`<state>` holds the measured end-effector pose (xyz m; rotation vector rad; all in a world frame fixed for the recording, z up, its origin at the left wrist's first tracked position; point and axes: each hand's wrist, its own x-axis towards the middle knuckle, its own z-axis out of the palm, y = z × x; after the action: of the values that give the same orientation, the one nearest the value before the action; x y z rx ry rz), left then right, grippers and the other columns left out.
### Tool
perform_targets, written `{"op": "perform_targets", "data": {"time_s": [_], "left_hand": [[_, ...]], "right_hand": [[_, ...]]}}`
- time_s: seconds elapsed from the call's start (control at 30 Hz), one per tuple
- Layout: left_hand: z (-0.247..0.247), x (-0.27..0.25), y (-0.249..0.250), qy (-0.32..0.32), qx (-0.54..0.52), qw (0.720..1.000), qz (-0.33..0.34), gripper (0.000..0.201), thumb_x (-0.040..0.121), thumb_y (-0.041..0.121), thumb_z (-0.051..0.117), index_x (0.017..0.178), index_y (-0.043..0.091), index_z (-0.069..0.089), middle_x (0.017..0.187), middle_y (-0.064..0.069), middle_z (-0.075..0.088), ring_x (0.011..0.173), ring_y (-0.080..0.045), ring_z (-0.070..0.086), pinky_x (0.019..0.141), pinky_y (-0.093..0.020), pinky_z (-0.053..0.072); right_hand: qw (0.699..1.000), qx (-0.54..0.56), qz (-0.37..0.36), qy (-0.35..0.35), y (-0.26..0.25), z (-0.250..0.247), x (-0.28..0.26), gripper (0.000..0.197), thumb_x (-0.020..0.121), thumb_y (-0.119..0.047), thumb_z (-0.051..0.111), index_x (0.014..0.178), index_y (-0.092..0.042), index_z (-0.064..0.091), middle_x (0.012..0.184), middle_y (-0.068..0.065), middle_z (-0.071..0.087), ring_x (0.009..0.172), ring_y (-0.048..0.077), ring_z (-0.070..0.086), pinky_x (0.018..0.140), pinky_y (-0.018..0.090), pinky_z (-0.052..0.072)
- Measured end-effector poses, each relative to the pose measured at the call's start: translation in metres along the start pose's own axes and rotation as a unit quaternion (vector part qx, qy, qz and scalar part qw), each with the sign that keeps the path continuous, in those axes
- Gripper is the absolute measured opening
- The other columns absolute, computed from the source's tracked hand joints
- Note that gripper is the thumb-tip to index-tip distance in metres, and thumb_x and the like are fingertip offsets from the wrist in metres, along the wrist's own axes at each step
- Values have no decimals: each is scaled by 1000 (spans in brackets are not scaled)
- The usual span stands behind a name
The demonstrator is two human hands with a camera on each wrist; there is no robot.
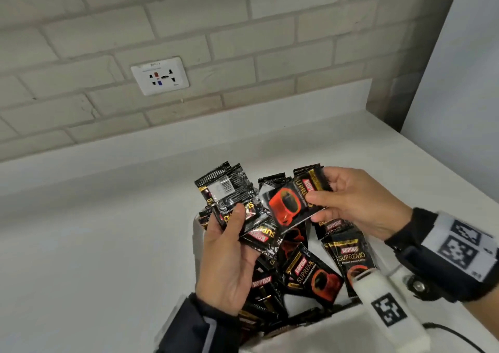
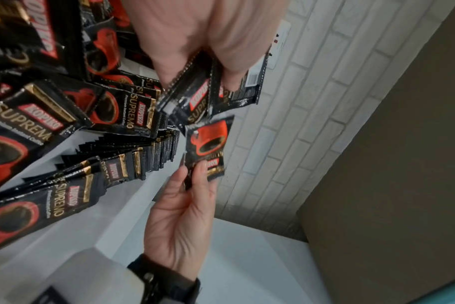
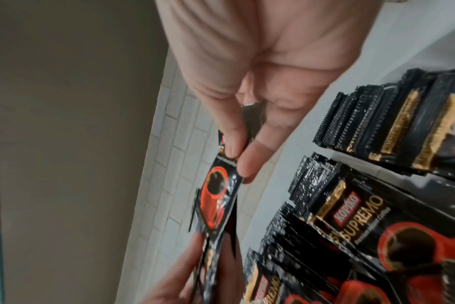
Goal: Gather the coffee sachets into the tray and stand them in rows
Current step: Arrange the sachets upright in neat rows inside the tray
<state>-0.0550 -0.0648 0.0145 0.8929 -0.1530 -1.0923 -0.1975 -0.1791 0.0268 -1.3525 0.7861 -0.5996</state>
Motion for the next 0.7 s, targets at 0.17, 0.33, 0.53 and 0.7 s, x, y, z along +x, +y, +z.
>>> {"op": "perform_targets", "data": {"time_s": [0.17,0.33,0.53,0.7], "left_hand": [[-4,2,6,25,-35,997,58,22,91,6,47,110,8,58,105,-16,69,82,-23,70,64,-38,60],[-2,1,5,27,-17,997,77,29,90,6,49,118,8,56,112,-15,67,86,-21,70,70,-37,59],[4,-6,-5,-19,15,997,67,38,84,9,52,122,9,54,109,-14,68,87,-24,70,61,-33,59],[1,-9,-2,-26,36,998,54,47,73,14,57,120,7,53,101,-10,70,87,-23,69,65,-40,59]], "right_hand": [[989,125,-47,58,1,-27,-4,66,35,-32,90,93,-9,67,93,13,70,67,16,68,46,19,52],[998,35,-42,-33,6,-29,-14,65,25,-56,87,76,-17,74,82,10,71,62,13,63,46,18,48],[985,-150,-66,-46,0,2,-20,34,66,-41,76,85,-13,71,89,10,72,87,27,67,89,38,48],[983,-169,-74,-10,-8,5,-16,5,77,-18,68,80,-18,72,79,3,73,73,16,68,76,25,49]]}}
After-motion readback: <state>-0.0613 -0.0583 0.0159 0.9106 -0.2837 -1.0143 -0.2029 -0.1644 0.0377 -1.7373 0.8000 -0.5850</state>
